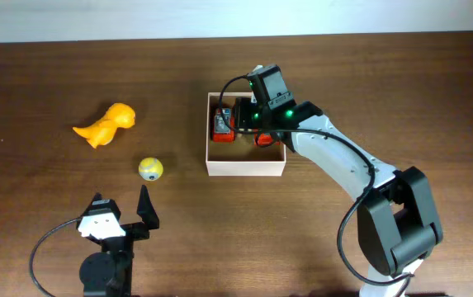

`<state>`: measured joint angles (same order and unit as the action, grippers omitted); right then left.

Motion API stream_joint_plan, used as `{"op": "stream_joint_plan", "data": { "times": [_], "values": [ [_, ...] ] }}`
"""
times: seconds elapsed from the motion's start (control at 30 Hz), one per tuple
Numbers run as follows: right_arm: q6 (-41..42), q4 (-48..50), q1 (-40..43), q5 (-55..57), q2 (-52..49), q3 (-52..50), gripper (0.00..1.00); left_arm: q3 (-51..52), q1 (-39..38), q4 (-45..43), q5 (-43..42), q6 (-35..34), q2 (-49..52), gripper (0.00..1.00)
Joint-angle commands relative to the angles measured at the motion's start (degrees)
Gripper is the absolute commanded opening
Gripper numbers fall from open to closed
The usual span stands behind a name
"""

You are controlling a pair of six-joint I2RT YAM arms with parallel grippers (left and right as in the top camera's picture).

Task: Pack container
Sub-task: 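Carry the rattle drum over the box and lower it between the trucks, then open the right gripper and raise it back to the upper right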

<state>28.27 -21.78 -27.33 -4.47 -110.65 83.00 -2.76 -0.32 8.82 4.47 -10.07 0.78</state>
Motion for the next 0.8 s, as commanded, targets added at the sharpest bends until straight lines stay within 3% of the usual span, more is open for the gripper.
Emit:
{"op": "stream_joint_plan", "data": {
  "times": [0.0, 0.27, 0.43, 0.63, 0.77],
  "values": [
    [-0.35, 0.22, -0.35, 0.68, -0.31, 1.01, 0.53, 0.31, 0.26, -0.15, -0.22, 0.76, -0.48, 0.99],
    [-2.64, 2.34, -0.35, -1.31, -0.31, 1.7, 0.53, 0.31, 0.26, -0.15, -0.22, 0.76, -0.48, 0.99],
    [-9.27, 0.22, -0.31, -1.38, -0.22, 6.54, 0.53, 0.31, 0.26, -0.15, -0.22, 0.76, -0.48, 0.99],
    [-22.91, -13.4, -0.22, -2.05, -0.2, 20.13, 0.56, 0.31, 0.26, -0.15, -0.22, 0.76, -0.48, 0.99],
    [-23.56, -22.05, 1.79, 5.92, -0.2, 26.6, 0.61, 0.31, 0.26, -0.15, -0.22, 0.76, -0.48, 0.99]
  ]
}}
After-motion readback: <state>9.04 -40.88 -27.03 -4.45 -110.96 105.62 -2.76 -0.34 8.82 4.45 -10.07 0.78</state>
